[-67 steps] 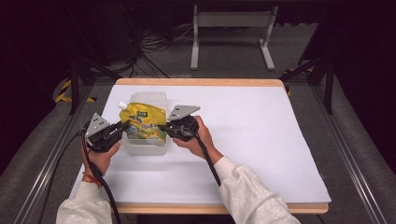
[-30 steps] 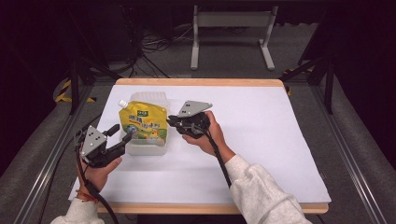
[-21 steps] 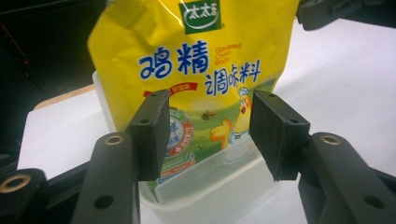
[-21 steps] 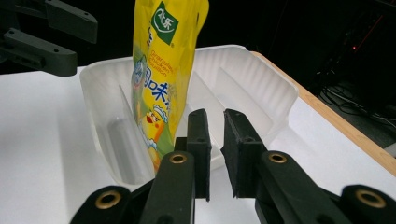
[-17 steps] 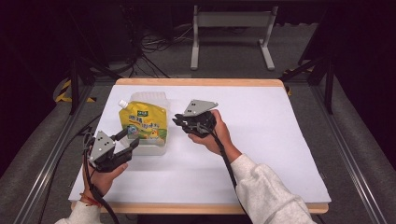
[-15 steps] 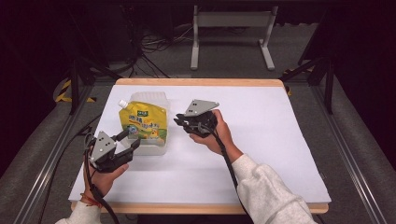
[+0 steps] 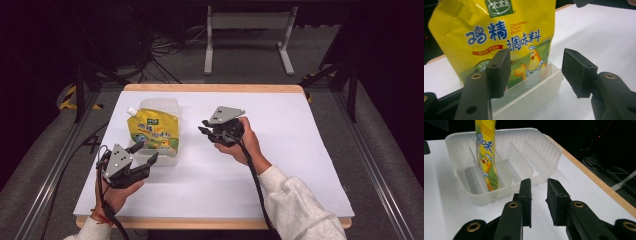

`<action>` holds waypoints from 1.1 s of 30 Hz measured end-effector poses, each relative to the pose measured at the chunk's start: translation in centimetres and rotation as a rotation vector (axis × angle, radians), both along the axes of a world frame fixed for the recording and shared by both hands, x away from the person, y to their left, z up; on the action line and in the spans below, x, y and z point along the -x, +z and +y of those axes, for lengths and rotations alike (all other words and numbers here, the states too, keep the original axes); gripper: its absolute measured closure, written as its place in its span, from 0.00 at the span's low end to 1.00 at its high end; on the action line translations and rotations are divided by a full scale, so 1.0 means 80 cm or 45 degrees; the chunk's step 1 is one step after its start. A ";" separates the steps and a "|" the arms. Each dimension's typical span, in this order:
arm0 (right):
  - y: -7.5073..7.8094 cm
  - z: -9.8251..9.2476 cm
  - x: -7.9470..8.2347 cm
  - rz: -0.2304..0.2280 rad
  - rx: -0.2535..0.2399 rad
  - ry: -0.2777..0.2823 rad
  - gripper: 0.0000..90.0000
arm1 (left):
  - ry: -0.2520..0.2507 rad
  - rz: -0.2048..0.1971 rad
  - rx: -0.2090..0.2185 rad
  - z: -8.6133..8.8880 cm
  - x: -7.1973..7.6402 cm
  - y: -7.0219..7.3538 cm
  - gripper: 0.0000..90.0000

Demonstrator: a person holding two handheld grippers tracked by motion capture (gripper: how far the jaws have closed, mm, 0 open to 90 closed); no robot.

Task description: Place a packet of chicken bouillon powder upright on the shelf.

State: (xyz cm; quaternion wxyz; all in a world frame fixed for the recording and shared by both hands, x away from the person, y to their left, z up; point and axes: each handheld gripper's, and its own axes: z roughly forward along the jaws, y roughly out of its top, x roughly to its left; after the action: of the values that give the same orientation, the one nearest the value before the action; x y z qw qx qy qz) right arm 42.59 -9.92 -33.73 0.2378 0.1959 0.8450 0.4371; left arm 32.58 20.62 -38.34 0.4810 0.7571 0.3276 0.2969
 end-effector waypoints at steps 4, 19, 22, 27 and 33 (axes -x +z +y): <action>0.002 -0.015 0.001 -0.001 0.020 -0.033 0.80 | -0.026 0.003 -0.022 -0.007 0.003 -0.002 0.44; -0.001 -0.052 0.005 -0.003 0.060 -0.106 0.74 | -0.096 0.013 -0.058 -0.028 0.008 -0.007 0.42; -0.005 -0.059 0.007 -0.002 0.081 -0.118 0.72 | -0.114 0.028 -0.063 -0.033 0.008 -0.010 0.42; -0.009 -0.075 0.011 0.000 0.105 -0.142 0.70 | -0.139 0.038 -0.084 -0.041 0.009 -0.014 0.41; -0.016 -0.091 0.021 -0.007 0.151 -0.162 0.67 | -0.180 0.063 -0.111 -0.053 0.009 -0.022 0.39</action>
State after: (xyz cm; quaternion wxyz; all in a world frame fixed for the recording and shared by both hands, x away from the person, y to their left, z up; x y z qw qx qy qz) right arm 40.87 -17.24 -34.97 0.2786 0.2337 0.8546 0.3707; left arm 31.90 16.40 -40.08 0.4592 0.8056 0.2719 0.2573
